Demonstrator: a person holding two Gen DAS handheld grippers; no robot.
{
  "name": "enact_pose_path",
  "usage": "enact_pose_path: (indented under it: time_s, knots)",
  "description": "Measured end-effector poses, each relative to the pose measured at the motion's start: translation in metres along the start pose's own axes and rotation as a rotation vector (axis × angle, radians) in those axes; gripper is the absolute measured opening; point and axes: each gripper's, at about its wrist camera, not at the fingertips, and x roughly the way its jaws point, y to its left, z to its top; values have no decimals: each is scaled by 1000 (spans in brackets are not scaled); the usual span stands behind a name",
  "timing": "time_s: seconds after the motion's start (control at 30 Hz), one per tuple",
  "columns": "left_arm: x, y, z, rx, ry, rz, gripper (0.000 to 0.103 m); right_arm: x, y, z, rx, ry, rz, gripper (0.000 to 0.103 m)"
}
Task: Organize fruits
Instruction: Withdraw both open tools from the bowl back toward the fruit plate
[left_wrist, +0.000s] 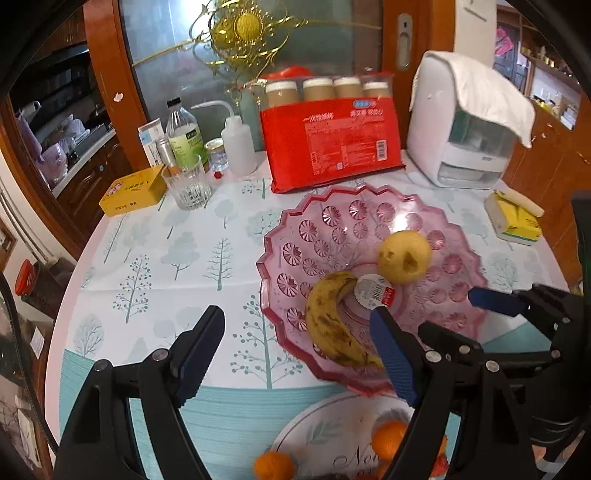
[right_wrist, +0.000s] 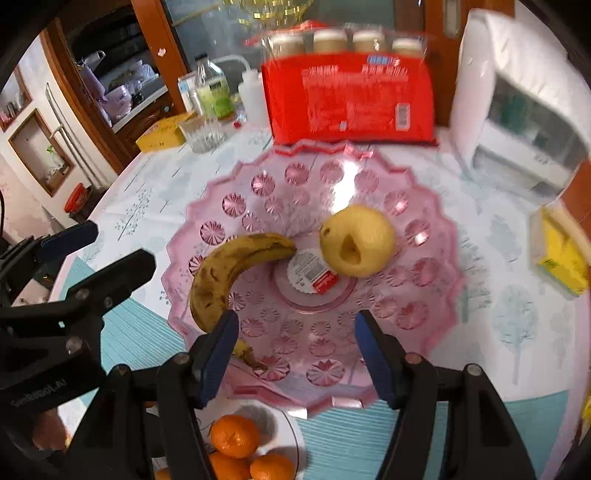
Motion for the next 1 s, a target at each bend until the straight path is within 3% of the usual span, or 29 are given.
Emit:
enact_pose_path:
  time_s: [0.37,0.83,1.0]
  knots:
    - [-60,28,-28,-25,-33,-57,80,-67,33,-30,14,-90,-34,66]
    - [-135,61,-79,-18,-49,-111,80,-144,70,-98,96,-143,-35,66]
    - [-160,64,-102,16,-73,-90,80,-173,81,-120,108,-186,-52,66]
